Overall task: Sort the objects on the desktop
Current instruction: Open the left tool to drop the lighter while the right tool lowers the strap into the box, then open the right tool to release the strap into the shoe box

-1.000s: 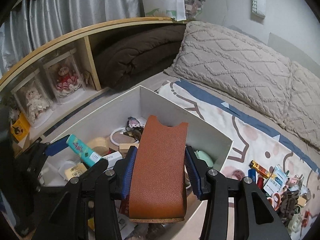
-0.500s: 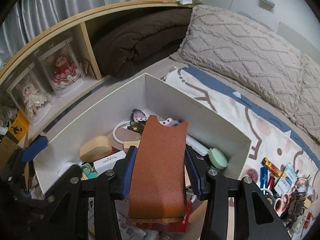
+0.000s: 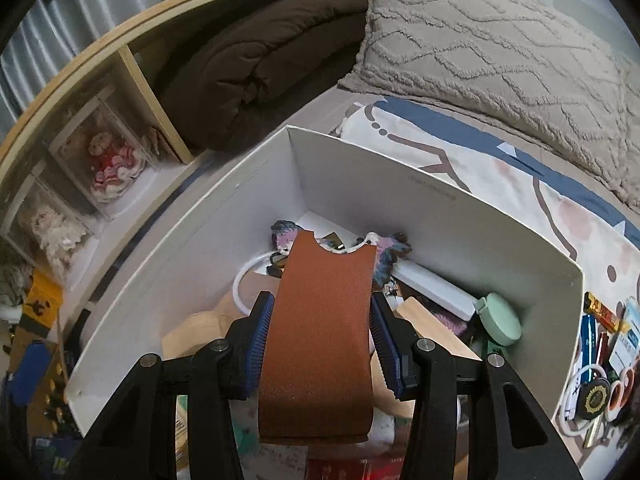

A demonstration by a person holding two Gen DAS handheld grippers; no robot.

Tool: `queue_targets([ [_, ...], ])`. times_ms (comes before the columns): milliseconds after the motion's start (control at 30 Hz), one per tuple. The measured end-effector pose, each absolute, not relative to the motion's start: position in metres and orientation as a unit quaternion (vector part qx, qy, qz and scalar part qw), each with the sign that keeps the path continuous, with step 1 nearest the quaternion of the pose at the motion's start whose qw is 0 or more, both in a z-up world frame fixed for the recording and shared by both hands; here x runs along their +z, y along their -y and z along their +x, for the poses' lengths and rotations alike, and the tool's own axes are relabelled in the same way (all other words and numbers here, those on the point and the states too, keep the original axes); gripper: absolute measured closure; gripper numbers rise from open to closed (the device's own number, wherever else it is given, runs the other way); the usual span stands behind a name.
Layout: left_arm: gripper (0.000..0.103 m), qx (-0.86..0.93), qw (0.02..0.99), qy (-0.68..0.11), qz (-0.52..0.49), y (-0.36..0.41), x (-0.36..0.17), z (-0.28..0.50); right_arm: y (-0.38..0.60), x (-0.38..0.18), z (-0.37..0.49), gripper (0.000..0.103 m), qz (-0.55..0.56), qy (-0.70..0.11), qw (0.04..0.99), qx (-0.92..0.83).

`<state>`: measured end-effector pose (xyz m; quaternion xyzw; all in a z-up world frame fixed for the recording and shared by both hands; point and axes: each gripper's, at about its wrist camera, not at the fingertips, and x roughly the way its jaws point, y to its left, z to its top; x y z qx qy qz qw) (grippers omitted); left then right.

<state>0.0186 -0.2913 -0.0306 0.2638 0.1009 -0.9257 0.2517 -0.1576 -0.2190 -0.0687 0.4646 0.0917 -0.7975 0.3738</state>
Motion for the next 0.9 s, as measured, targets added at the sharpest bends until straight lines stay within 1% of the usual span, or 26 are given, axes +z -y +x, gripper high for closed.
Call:
queue_targets([
  [133,0.003,-0.922,0.26,-0.109,0.265,0.297,-0.033,0.02,0.217,-0.067,-0.16,0.053,0.459,-0.083,0.361,-0.808],
  [167,0.003,-0.922,0.261,-0.11,0.265,0.298,-0.033,0.02,0.215,-0.065,-0.16,0.04,0.456,-0.079,0.357,-0.811],
  [200,0.003,-0.921,0.262,-0.111,0.266,0.298,-0.033,0.021,0.213,-0.063,-0.159,0.029,0.453,-0.079,0.354,-0.814],
  [233,0.003,-0.921,0.263,-0.111,0.266,0.299,-0.034,0.021,0.212,-0.062,-0.159,0.007,0.451,-0.08,0.356,-0.815],
  [267,0.003,-0.92,0.264,-0.112,0.265,0.299,-0.033,0.022,0.211,-0.06,-0.158,0.0,0.447,-0.081,0.361,-0.814],
  [467,0.003,-0.921,0.266,-0.108,0.262,0.297,-0.031,0.025,0.204,-0.047,-0.145,0.0,0.419,-0.095,0.376,-0.821],
  [600,0.003,-0.922,0.268,-0.107,0.26,0.297,-0.03,0.026,0.196,-0.036,-0.137,0.0,0.383,-0.096,0.38,-0.836],
  [900,0.002,-0.922,0.277,-0.102,0.252,0.292,-0.027,0.029,0.168,-0.02,-0.127,0.0,0.342,-0.086,0.394,-0.849],
])
